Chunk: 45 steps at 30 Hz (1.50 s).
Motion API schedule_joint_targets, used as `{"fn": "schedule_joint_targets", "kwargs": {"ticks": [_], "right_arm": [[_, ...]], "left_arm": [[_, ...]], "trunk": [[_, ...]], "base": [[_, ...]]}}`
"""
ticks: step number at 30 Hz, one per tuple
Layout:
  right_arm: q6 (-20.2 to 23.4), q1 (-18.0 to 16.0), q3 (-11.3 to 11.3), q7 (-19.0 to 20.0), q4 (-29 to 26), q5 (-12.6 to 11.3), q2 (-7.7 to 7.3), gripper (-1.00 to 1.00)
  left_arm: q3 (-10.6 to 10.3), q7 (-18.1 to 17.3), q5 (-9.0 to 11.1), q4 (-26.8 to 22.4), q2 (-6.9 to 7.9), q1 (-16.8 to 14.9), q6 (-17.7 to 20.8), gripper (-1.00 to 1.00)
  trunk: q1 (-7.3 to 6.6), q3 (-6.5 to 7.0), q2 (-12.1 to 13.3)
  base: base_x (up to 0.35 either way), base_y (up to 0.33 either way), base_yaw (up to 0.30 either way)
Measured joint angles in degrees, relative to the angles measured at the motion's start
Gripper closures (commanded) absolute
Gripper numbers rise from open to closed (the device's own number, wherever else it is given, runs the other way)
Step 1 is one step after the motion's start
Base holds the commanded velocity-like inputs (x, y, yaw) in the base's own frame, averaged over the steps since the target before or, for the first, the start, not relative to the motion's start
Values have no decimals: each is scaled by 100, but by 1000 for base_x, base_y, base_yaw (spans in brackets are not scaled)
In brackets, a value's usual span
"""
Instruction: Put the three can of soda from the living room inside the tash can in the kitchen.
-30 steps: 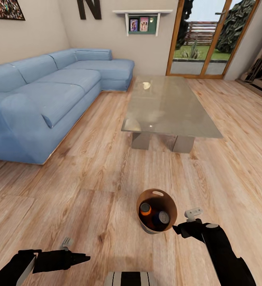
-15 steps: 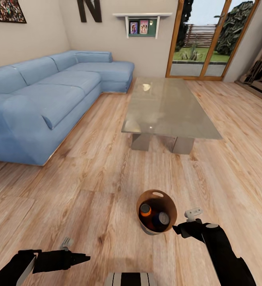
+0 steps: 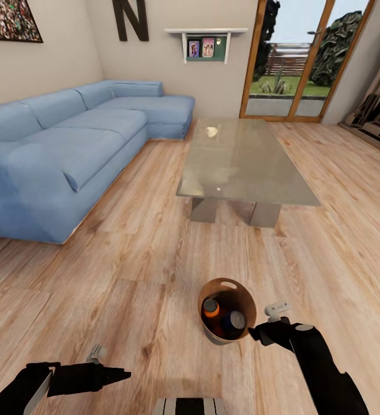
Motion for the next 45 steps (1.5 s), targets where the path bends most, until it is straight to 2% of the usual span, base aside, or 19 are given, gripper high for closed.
{"fn": "schedule_joint_targets", "kwargs": {"ticks": [5,23,45], "right_arm": [[-1,0,90,-12,0,6,0,-100],[0,0,114,-11,-1,10,0,-100],[0,0,114,-11,-1,11,-1,-100]], "left_arm": [[-1,0,3,-2,0,0,0,-100],[-7,0,-17,-9,-7,0,0,-100],[-7,0,-25,-2,-8,0,1,-100]], "trunk": [[0,46,0],[-46,608,24],[-529,1204,905]], "base": [[0,0,0],[0,0,0],[0,0,0]]}}
